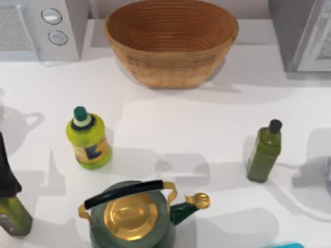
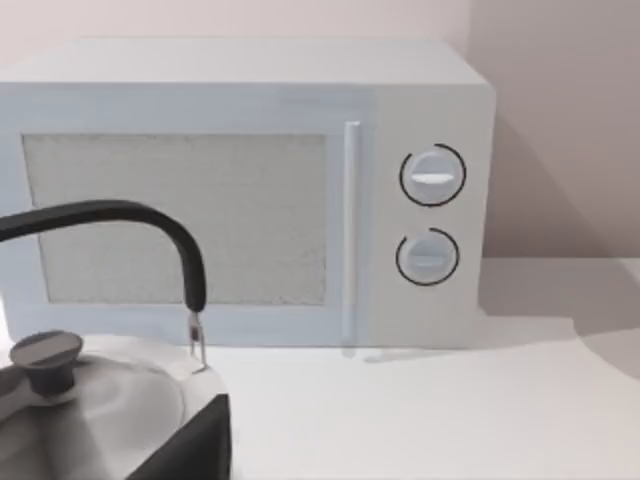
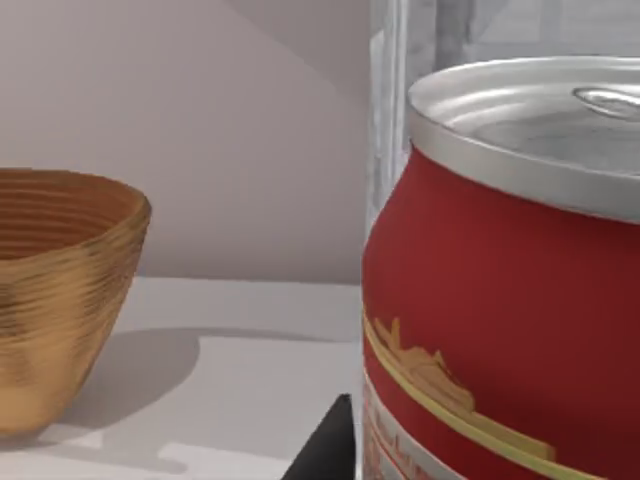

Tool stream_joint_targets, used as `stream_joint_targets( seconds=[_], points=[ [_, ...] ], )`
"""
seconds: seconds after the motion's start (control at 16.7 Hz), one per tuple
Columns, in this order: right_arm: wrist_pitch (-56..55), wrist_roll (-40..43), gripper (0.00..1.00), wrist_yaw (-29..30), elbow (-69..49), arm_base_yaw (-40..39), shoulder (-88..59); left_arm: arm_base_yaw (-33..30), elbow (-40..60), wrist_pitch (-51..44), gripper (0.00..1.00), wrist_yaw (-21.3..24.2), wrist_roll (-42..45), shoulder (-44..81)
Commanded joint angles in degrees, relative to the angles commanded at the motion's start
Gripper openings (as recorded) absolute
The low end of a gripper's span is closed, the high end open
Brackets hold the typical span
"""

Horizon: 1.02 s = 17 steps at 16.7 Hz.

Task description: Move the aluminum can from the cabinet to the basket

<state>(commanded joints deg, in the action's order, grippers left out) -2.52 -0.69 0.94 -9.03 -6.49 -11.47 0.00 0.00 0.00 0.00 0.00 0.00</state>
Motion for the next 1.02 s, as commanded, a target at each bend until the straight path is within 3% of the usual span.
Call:
stream_joint_targets(
  seconds=[0.42,1.02],
  points=[
    [-8.8,-0.3,0.00,7.7,-24.6,-11.1,-34.4,0.0,0.0,0.0,1.00,0.0,0.0,0.0],
    [-21.8,-0.4,0.00,28.6,-66.6,-26.8,-90.8,0.0,0.0,0.0,1.00,0.0,0.0,0.0]
  ],
)
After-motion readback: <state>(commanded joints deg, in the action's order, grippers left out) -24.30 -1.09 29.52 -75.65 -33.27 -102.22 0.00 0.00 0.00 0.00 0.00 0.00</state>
